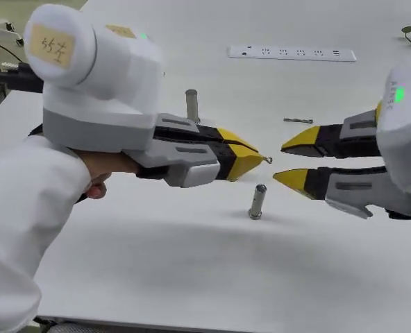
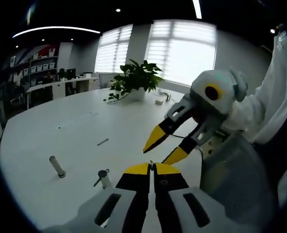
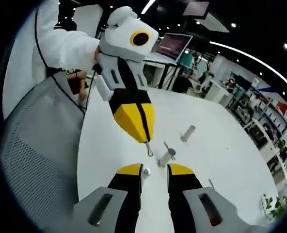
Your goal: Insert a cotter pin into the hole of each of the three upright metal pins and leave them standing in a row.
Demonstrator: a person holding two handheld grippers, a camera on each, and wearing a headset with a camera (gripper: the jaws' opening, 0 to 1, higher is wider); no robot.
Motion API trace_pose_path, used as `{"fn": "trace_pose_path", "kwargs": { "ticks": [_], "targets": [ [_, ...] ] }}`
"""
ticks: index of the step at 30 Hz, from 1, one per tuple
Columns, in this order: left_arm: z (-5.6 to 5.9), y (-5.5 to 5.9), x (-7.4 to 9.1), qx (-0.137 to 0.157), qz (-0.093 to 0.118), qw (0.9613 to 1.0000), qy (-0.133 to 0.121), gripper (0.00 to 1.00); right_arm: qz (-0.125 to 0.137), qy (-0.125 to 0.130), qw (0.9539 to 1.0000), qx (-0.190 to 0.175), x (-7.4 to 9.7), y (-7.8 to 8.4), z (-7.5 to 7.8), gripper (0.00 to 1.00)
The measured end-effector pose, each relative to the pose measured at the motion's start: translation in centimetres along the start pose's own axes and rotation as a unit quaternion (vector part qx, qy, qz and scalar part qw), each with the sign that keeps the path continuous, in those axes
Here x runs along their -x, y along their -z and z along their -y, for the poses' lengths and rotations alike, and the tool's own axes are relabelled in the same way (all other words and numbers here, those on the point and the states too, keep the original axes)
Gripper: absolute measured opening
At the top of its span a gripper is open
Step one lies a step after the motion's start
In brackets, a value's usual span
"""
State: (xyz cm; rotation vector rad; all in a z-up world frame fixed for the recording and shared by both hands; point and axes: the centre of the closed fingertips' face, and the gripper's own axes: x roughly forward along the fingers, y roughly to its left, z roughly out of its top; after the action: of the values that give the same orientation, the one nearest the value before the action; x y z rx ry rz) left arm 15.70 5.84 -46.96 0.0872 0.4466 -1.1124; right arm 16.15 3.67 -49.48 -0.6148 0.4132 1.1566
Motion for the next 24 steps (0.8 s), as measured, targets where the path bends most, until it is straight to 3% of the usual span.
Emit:
{"fn": "trace_pose_path", "kwargs": {
  "ticks": [2, 6, 11, 15, 24],
  "targets": [
    [0.2, -0.1, 0.1, -0.012, 0.002, 0.9999, 0.003, 0.0, -0.006, -0.017, 0.9996, -0.022, 0.0, 0.7, 0.5, 0.17],
    [0.4, -0.3, 0.3, -0.028, 0.005, 0.9996, 0.004, 0.0, 0.011, -0.049, 0.9972, -0.055, 0.1, 0.3, 0.6, 0.23],
    [0.9, -0.6, 0.4, -0.038, 0.01, 0.9992, 0.009, 0.0, 0.032, -0.119, 0.9871, -0.102, 0.3, -1.0, -0.6, 0.22],
    [1.4, -0.8, 0.4, -0.052, 0.014, 0.9985, 0.015, 0.0, 0.04, -0.15, 0.9806, -0.12, 0.1, -1.7, -1.3, 0.17],
    [2.5, -0.9, 0.4, -0.079, 0.014, 0.9962, 0.034, 0.0, 0.025, -0.181, 0.9787, -0.094, -0.5, -1.9, -3.2, 0.11]
  ]
}}
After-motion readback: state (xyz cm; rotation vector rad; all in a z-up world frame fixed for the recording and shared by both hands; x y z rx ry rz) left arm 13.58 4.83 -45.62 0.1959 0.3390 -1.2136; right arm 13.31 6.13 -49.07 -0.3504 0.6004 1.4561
